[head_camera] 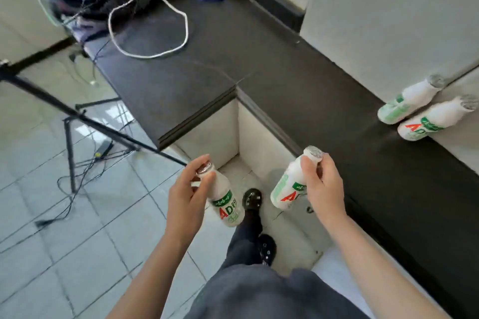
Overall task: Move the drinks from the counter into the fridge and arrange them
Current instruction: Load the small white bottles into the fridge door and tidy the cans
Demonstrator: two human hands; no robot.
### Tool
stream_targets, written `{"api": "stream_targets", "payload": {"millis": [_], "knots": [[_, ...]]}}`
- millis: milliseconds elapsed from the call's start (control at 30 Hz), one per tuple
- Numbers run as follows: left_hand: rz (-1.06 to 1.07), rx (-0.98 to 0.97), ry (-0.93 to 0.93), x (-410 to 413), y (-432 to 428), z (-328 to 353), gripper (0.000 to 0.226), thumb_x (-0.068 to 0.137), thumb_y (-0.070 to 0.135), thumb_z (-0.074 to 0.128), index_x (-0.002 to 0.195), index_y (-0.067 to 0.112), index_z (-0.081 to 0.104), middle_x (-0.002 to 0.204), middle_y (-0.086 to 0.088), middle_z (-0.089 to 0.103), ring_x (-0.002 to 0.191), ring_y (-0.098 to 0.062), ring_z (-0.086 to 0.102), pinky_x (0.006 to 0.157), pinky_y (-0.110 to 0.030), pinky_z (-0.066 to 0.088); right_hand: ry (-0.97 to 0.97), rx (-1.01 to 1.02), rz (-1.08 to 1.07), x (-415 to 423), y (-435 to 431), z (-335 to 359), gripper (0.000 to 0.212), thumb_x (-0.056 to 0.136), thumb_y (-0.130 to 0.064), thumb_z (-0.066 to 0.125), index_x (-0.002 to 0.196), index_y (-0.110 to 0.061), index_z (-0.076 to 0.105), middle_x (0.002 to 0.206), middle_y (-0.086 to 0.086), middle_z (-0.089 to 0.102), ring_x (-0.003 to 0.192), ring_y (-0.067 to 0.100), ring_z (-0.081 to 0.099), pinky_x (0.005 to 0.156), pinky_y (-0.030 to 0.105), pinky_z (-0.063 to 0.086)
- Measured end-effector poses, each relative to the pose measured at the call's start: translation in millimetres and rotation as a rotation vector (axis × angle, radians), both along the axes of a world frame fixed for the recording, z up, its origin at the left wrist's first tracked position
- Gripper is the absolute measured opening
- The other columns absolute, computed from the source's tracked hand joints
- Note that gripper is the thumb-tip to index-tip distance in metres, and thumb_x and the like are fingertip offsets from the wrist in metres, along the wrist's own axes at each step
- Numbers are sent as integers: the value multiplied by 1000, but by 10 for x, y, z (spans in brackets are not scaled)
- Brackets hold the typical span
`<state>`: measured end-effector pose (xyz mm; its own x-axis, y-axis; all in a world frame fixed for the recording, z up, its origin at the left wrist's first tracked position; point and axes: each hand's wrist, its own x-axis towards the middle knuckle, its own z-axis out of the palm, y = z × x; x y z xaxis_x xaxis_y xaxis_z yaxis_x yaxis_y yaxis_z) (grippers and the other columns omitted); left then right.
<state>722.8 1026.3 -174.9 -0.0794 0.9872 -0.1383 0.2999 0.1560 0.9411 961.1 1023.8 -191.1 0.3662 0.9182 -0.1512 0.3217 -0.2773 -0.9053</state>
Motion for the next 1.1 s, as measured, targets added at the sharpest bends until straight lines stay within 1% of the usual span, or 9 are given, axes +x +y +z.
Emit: {"api": "stream_targets", "payload": {"millis": [133,267,367,433,500,600,700,867,1100], "knots": [[238,-25,25,-809,-527,7,33,94,16,56,106,46,57,101,29,63,92,5,58,69,-9,47,-21,-41,208,-747,51,-57,18,86,-48,48,82,-30,50,76,-11,58,70,-9,54,58,9,40],[460,-30,-3,-1506,-830,-58,28,94,15,57,109,39,60,104,19,64,91,7,58,70,-7,46,-45,-70,413,-1495,128,-46,30,82,-53,47,95,-27,54,82,-12,60,74,-8,55,60,11,40],[573,-13,-30,-2015,-1000,-89,28,93,14,58,111,35,60,106,16,63,92,7,58,70,-7,45,-71,-68,489,-2121,141,-44,34,80,-52,47,100,-25,53,83,-14,59,75,-10,54,61,7,40],[621,-9,-48,-2398,-1105,-86,30,93,13,58,109,39,60,104,18,64,92,7,58,70,-7,46,-51,-53,538,-2602,126,-37,36,81,-51,48,103,-22,54,88,-14,59,81,-6,54,64,8,39],[650,1,-54,-2835,-1220,-34,32,93,14,59,107,43,59,102,21,64,92,5,58,70,-9,47,-44,-38,605,-3162,101,1,30,85,-48,52,100,-22,56,89,-14,59,83,-2,55,65,9,39],[689,20,-36,-3500,-1442,5,29,92,18,60,110,41,60,102,24,64,94,2,59,71,-17,51,-27,-33,733,-4026,57,40,7,93,-34,57,89,-29,54,82,-13,59,74,-4,55,60,6,40],[790,54,-1,-4086,-1688,12,28,91,17,61,111,37,61,103,19,64,94,2,59,71,-20,52,-20,-6,888,-4854,-4,88,11,92,-33,56,82,-28,54,78,-9,59,67,-10,53,57,8,40],[1066,64,-19,-4758,-2216,33,35,90,11,61,105,43,58,106,17,62,92,9,57,69,-6,46,34,33,1101,-5976,-260,241,15,93,-32,56,85,-18,57,77,-9,55,65,-10,51,57,5,40],[1390,66,-5,-5465,-2860,-7,35,90,12,61,106,43,58,106,23,61,94,12,57,69,-4,46,63,-29,1432,-7266,-628,294,12,92,-29,58,85,-20,60,78,-8,62,69,-3,57,57,9,44]]}}
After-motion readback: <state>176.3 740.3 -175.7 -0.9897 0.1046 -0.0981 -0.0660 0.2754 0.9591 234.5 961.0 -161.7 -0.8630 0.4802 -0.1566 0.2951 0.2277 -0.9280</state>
